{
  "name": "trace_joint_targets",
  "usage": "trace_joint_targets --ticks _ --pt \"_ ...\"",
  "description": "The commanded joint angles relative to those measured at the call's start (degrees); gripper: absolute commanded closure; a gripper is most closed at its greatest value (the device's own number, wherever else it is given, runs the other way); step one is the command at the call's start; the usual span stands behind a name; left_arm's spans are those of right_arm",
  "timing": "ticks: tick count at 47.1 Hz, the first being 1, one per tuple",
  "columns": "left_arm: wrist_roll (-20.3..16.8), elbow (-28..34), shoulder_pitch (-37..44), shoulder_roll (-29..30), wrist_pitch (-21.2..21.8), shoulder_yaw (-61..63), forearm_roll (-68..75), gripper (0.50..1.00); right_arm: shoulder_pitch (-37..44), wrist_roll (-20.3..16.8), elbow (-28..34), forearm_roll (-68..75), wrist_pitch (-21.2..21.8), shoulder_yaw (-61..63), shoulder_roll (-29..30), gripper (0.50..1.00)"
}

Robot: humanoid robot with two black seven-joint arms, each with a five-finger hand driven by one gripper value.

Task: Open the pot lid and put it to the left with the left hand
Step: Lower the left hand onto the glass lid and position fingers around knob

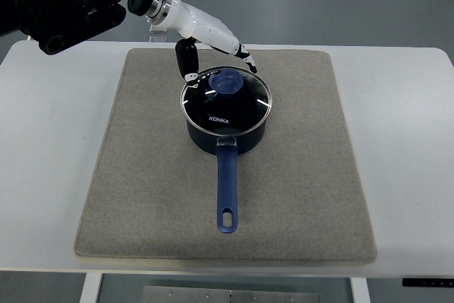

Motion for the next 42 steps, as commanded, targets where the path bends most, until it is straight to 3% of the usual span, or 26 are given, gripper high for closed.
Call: trace_joint_targets --ticks 1,42 --pt "0.01 0.07 0.02 0.00 0.00 0.21 0.00 0.514 0.01 0.00 0.01 0.08 0.00 0.00 0.00 0.585" --pt "0.01 -0.37 -0.07 -0.43 -0.35 0.74 1.67 0.519 0.01 0.00 0.01 -0.01 0.00 0.00 0.00 0.585"
